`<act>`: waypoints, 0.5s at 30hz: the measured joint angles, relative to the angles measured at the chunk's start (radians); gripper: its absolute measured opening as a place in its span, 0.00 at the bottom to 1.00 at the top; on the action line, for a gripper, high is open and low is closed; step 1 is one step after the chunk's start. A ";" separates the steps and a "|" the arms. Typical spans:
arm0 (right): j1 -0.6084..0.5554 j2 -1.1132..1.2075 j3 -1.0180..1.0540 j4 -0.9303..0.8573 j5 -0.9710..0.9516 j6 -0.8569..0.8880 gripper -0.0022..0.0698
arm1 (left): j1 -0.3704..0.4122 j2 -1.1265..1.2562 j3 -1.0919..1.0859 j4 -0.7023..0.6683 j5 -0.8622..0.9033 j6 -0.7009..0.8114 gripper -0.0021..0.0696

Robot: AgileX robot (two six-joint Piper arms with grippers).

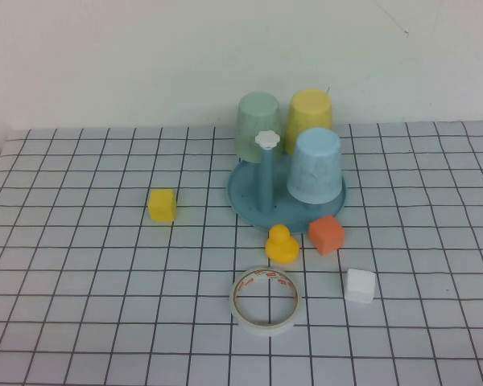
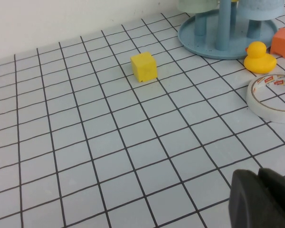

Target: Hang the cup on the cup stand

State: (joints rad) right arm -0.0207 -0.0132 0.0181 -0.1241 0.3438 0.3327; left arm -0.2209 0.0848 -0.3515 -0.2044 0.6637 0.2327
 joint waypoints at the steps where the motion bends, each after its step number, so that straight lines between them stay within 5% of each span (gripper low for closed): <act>1: 0.000 0.000 0.000 0.000 0.000 0.000 0.03 | 0.000 0.000 0.000 0.000 0.000 0.000 0.03; 8: 0.000 0.000 0.000 0.000 0.000 0.000 0.03 | 0.005 -0.002 0.029 0.086 -0.035 0.002 0.03; 15: 0.000 0.000 0.000 0.000 0.000 0.000 0.03 | 0.157 -0.084 0.143 0.179 -0.284 -0.018 0.03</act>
State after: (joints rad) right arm -0.0207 -0.0132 0.0181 -0.1241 0.3438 0.3327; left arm -0.0635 0.0006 -0.2087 -0.0252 0.3798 0.2144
